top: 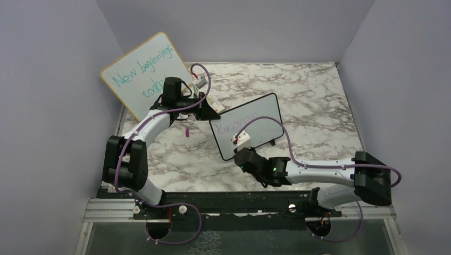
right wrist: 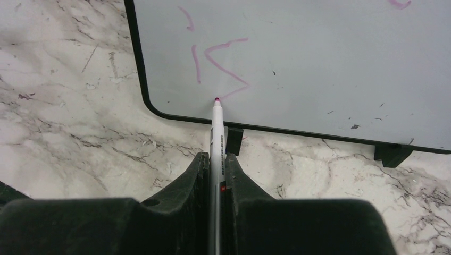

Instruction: Write a sentence on the whiteboard

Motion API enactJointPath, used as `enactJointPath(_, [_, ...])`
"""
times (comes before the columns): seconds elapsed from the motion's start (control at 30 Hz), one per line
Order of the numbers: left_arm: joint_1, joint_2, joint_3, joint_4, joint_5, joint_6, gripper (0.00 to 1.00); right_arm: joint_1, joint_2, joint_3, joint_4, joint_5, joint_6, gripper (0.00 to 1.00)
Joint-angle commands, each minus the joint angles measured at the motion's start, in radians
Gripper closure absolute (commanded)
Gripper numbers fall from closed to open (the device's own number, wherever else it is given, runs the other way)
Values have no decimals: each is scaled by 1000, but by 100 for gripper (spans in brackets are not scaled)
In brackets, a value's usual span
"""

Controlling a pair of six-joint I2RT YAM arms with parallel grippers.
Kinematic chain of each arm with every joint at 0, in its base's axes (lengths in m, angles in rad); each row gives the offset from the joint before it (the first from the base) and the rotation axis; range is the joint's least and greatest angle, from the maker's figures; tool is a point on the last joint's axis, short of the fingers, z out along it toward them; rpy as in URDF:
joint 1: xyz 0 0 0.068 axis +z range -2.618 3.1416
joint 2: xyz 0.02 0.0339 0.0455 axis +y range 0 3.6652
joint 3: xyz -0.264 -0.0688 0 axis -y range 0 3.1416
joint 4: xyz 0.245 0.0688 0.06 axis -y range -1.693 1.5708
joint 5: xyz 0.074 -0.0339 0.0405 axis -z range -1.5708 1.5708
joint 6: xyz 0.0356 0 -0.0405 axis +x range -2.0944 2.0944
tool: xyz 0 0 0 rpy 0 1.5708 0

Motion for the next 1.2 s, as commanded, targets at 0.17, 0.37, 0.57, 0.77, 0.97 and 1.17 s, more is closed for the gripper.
enactJointPath(0.17, [-8, 23, -17, -74, -70, 25, 100, -10, -11, 9, 76, -15, -12, 100])
enactJointPath(0.37, [-9, 20, -18, -74, -71, 25, 100, -11, -113, -21, 80, 29, -25, 100])
enactJointPath(0.57, [-9, 15, -18, -75, -74, 25, 100, -35, -185, -51, 72, 34, -46, 100])
enactJointPath(0.77, [-9, 13, -18, -77, -74, 25, 100, -65, -249, -84, 69, 56, -66, 100])
enactJointPath(0.97, [-9, 10, -18, -80, -71, 23, 100, -83, -301, -119, 87, 81, -90, 100])
enactJointPath(1.17, [-10, 5, -18, -81, -71, 22, 100, -83, -285, -122, 94, 93, -108, 100])
